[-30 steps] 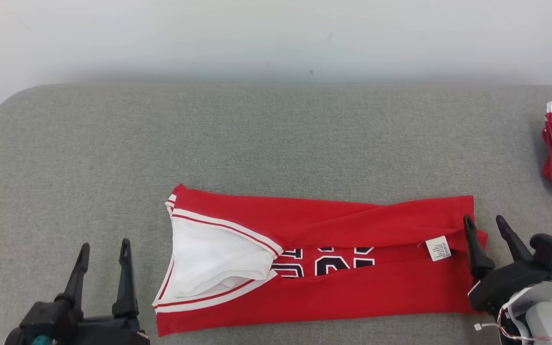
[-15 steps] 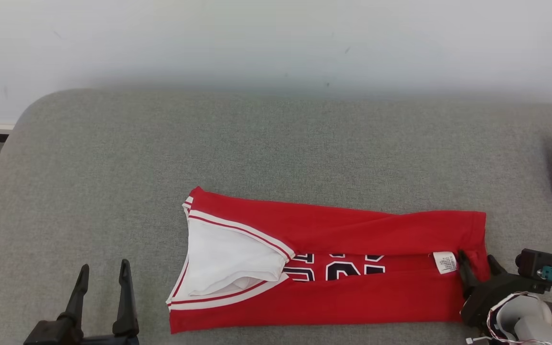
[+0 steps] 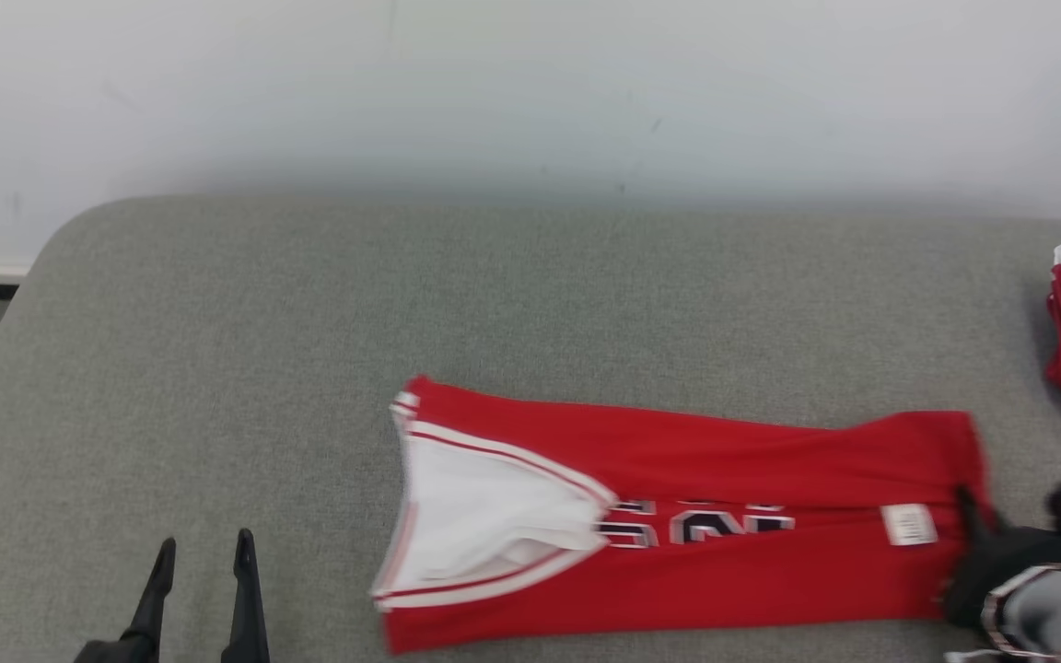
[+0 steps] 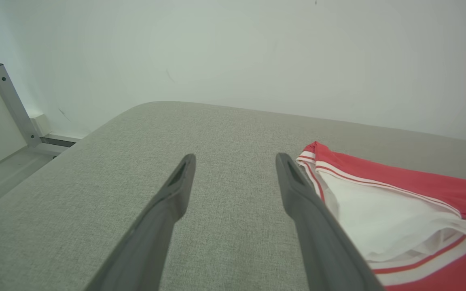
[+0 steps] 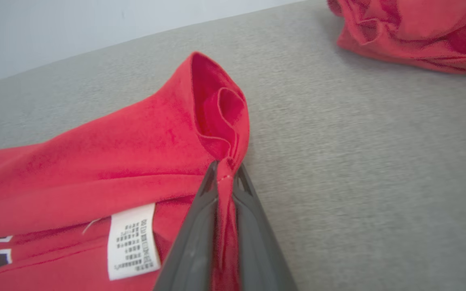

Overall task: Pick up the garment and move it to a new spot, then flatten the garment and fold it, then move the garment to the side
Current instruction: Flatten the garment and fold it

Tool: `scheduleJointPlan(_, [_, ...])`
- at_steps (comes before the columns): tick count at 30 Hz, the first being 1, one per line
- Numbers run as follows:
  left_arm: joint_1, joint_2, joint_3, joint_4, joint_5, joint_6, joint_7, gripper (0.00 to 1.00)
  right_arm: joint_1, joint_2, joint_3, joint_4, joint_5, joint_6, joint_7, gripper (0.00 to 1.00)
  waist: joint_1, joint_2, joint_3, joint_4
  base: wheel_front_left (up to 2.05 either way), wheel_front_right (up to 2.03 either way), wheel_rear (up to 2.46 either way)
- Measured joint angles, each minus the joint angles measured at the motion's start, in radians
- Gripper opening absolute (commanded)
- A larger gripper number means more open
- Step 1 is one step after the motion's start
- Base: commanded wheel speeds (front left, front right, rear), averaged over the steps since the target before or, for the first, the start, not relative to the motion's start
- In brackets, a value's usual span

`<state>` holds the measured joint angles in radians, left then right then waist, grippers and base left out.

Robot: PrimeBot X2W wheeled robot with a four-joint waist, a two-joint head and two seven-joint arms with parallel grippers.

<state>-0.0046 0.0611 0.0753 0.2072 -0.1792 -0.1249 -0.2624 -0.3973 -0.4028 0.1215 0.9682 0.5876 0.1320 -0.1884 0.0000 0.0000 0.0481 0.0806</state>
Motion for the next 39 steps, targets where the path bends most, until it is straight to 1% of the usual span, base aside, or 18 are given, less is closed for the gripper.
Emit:
scheduleJointPlan(4, [0.027, -0.002, 0.003, 0.004, 0.012, -0.004, 0.0, 1.0, 0.022, -0.1, -0.028, 0.025, 0.019, 0.0, -0.02, 0.0, -0.0001, 0.0, -0.027, -0.008, 0.0, 0.0, 0.0])
scheduleJointPlan(6, [0.04, -0.003, 0.009, 0.004, 0.015, -0.004, 0.0, 1.0, 0.033, -0.13, -0.035, 0.027, 0.027, 0.0, -0.024, 0.0, -0.0001, 0.0, -0.041, -0.014, 0.0, 0.0, 0.0])
scheduleJointPlan(9, [0.056, -0.004, 0.021, -0.006, 0.018, -0.005, 0.0, 1.0, 0.036, -0.144, -0.027, 0.005, 0.029, 0.0, -0.028, 0.0, -0.0001, -0.0001, -0.052, -0.03, 0.0, 0.0, 0.0])
scheduleJointPlan(13, [0.067, -0.005, 0.043, -0.008, 0.017, -0.005, 0.0, 1.0, 0.039, -0.135, -0.001, -0.074, 0.044, 0.0, -0.029, 0.0, -0.0001, 0.0, -0.059, -0.053, 0.0, 0.0, 0.0])
scheduleJointPlan(18, [0.068, -0.007, 0.047, -0.008, 0.017, -0.006, 0.0, 1.0, 0.074, -0.077, 0.054, -0.244, 0.056, 0.0, -0.008, 0.0, -0.0001, 0.0, -0.064, -0.069, 0.0, 0.0, 0.0])
scheduleJointPlan(24, [0.066, -0.008, 0.038, -0.001, 0.017, -0.006, 0.0, 1.0, 0.117, 0.021, 0.136, -0.477, 0.07, 0.0, 0.066, 0.0, 0.0, 0.0, -0.061, -0.066, 0.0, 0.0, 0.0])
scheduleJointPlan(29, [0.055, -0.009, 0.014, 0.006, 0.017, -0.006, 0.0, 1.0, 0.119, 0.108, 0.196, -0.611, 0.038, 0.0, 0.129, 0.0, 0.0, 0.0, -0.059, -0.051, 0.0, 0.0, 0.0])
scheduleJointPlan(31, [0.044, -0.009, 0.004, 0.007, 0.017, -0.006, 0.0, 1.0, 0.112, 0.143, 0.224, -0.63, 0.026, 0.0, 0.156, 0.0, -0.0001, 0.0, -0.058, -0.041, 0.0, 0.0, 0.0])
scheduleJointPlan(34, [0.035, -0.01, -0.017, 0.017, 0.016, -0.006, 0.0, 1.0, 0.09, 0.191, 0.249, -0.629, 0.012, 0.0, 0.17, 0.0, 0.0, 0.0, -0.056, -0.023, 0.0, 0.0, 0.0])
scheduleJointPlan(39, [0.012, -0.01, -0.047, 0.034, 0.007, -0.006, 0.0, 1.0, 0.028, 0.267, 0.274, -0.56, -0.013, 0.0, 0.165, 0.0, -0.0001, 0.0, -0.052, 0.013, 0.0, 0.0, 0.0])
